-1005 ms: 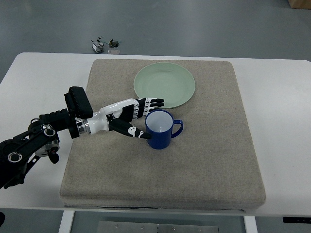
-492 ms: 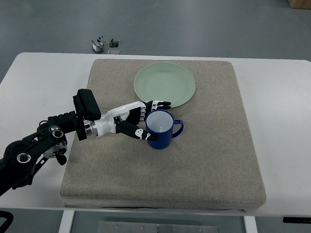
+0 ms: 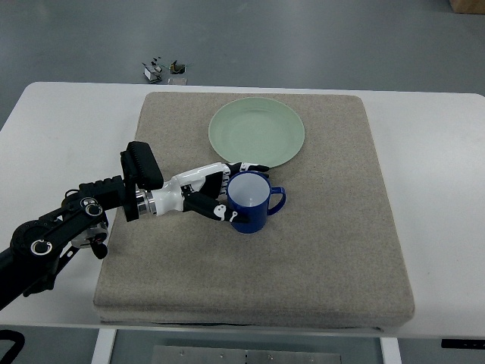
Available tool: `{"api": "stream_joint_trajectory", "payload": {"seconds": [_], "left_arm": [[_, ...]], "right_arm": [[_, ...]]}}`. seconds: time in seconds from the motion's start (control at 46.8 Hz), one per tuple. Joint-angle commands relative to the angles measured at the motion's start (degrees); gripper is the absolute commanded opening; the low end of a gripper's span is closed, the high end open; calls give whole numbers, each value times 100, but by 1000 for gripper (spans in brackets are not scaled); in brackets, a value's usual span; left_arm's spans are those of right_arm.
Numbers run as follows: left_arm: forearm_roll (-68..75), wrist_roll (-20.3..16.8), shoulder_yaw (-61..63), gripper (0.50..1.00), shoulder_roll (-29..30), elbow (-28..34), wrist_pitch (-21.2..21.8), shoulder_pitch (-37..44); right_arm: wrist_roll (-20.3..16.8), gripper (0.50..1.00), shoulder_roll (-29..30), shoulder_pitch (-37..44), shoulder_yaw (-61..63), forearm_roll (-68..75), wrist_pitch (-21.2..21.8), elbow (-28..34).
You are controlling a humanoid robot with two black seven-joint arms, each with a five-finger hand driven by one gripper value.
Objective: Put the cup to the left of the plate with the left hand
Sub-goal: 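Close the left hand fingers around the blue mug body, then lift the mug and carry it past the plate's far side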
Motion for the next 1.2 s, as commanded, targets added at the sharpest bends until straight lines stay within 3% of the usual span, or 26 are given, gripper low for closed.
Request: {"api": "stream_joint_trajectory", "payload": {"seconds": [0.0,0.171,0.428,0.492,0.578,0.62,0.941,1.176], "left_arm": [[0,-1,5,859,9,-7,1,-6],[0,-1,5,806,9,-7,1,3],[-17,-9,-3,589,18,-16,1,-6],[-44,-9,-21,553,18,-24,1,-24],[-97,-9,-109,544,35,-51,1,-50],[-114,-18,-144,500,61,-68,1,-85],[-132,-36,-1426,500,369,11,1,-217],[-175,-36,-1928,500,422,977,1,-313]], "right_arm": [[0,934,0,0,5,0,0,0],[0,934,0,0,5,0,0,0],[0,934,0,0,5,0,0,0],[0,934,0,0,5,0,0,0],[0,934,0,0,-4,0,0,0],[0,934,0,0,5,0,0,0],[0,934,0,0,5,0,0,0],[0,934,0,0,5,0,0,0]]}}
